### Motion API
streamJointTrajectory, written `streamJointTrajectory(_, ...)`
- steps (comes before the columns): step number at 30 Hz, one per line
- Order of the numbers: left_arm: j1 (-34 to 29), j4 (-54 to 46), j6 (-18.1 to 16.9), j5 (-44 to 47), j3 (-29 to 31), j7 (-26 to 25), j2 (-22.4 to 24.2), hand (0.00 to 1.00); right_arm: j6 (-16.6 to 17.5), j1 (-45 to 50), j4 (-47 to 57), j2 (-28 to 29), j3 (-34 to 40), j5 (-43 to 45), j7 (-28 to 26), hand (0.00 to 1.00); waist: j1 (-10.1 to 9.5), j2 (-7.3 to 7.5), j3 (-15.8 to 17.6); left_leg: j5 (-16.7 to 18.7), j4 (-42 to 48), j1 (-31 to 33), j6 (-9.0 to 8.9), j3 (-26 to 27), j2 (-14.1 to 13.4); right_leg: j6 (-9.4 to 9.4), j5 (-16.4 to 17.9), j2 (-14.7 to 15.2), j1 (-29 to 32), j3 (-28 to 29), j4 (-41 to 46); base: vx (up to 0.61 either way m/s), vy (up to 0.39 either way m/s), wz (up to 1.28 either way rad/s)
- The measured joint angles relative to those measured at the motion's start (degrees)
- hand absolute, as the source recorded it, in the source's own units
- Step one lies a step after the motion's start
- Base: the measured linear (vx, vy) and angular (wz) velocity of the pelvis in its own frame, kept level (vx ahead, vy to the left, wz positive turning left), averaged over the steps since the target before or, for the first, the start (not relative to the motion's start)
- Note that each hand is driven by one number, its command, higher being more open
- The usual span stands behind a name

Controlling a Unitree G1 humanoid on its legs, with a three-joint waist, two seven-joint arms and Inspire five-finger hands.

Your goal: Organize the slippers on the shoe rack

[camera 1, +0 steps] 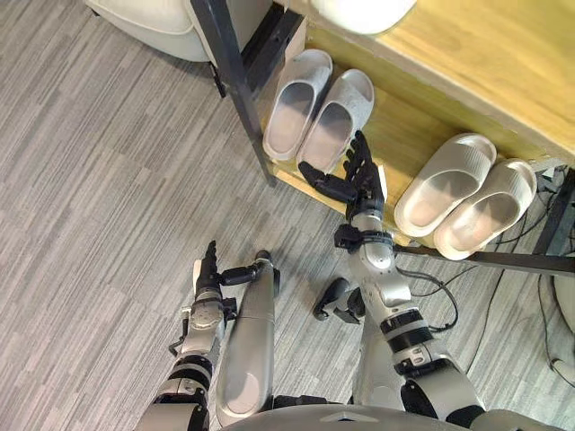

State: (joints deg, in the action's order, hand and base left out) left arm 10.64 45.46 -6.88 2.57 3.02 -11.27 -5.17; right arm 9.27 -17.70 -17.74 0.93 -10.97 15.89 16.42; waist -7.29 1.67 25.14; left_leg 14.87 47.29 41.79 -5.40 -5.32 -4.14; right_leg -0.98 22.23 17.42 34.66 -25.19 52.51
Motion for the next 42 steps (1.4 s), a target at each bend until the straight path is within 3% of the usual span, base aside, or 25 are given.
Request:
streamJointTrajectory(5, -0.9, 1.3, 0.6, -1.9, -3.5, 1.1, 0.0, 1.00, -0.4, 6.8, 3.6, -0.1, -0.3, -0.7, -0.7, 1.00, 1.54, 0.11, -0.4, -0.8, -4.9, -5.6, 0.44, 1.8, -1.0, 0.71, -2.4, -1.8, -4.5, 0.8, -5.7, 0.02, 0.036, -0.18)
streamJointTrajectory(16, -4.4, 9.5, 1.4, -5.5, -11.7, 1.9, -2.7, 1.00, -1.4, 18.3, 7.8, -5.4, -2.7, -17.0, -3.8, 1.00, 4.50, 1.35, -6.3, -6.7, -24.6, -23.4, 1.14, 7.7, -1.8, 2.70, -11.0, -6.5, -17.9, 3.9, -25.6, 0.07, 0.035, -0.23)
streamJointTrajectory(19, -6.3, 11.3, 2.1, -6.3, -12.5, 2.4, -2.7, 1.00, -1.8, 22.9, 4.8, -5.7, -2.7, -19.3, -6.1, 1.00, 5.51, 1.00, -9.2, -8.9, -31.0, -28.8, 1.16, 9.1, -1.7, 3.41, -14.0, -8.0, -22.6, 4.4, -32.6, 0.11, 0.040, -0.22)
streamJointTrajectory(24, -9.1, 12.2, 2.4, -9.4, -13.4, 3.3, -1.6, 1.00, -3.0, 27.2, -4.5, -5.8, -2.6, -20.4, -9.1, 1.00, 6.62, -0.78, -13.0, -12.9, -41.7, -36.6, 1.21, 11.6, -1.3, 4.12, -19.5, -10.2, -29.3, 5.6, -43.8, 0.06, 0.014, -0.20)
streamJointTrajectory(29, -10.6, 12.3, 2.5, -10.0, -13.4, 3.9, -1.2, 1.00, -4.2, 27.8, -11.4, -5.8, -2.5, -21.2, -10.2, 1.00, 7.59, -2.26, -14.5, -13.7, -44.3, -40.3, 1.28, 13.1, -1.3, 4.22, -23.2, -11.7, -33.8, 7.0, -50.6, 0.00, 0.014, -0.18)
streamJointTrajectory(36, -11.8, 12.3, 2.5, -10.0, -13.3, 4.2, -0.9, 1.00, -4.3, 28.6, -14.8, -5.8, -1.5, -21.6, -11.0, 1.00, 7.71, -2.13, -16.0, -14.3, -46.0, -43.2, 1.44, 14.3, -1.1, 3.87, -26.5, -13.1, -37.4, 8.6, -56.4, -0.05, 0.003, -0.12)
streamJointTrajectory(42, -12.0, 12.1, 2.4, -10.0, -14.9, 4.3, -0.6, 1.00, -5.2, 27.8, -22.1, -6.3, -0.3, -23.2, -10.9, 1.00, 7.69, -1.94, -16.9, -14.5, -47.2, -45.5, 1.71, 14.2, -0.7, 3.83, -27.0, -13.1, -39.3, 9.0, -57.6, -0.03, 0.012, -0.04)
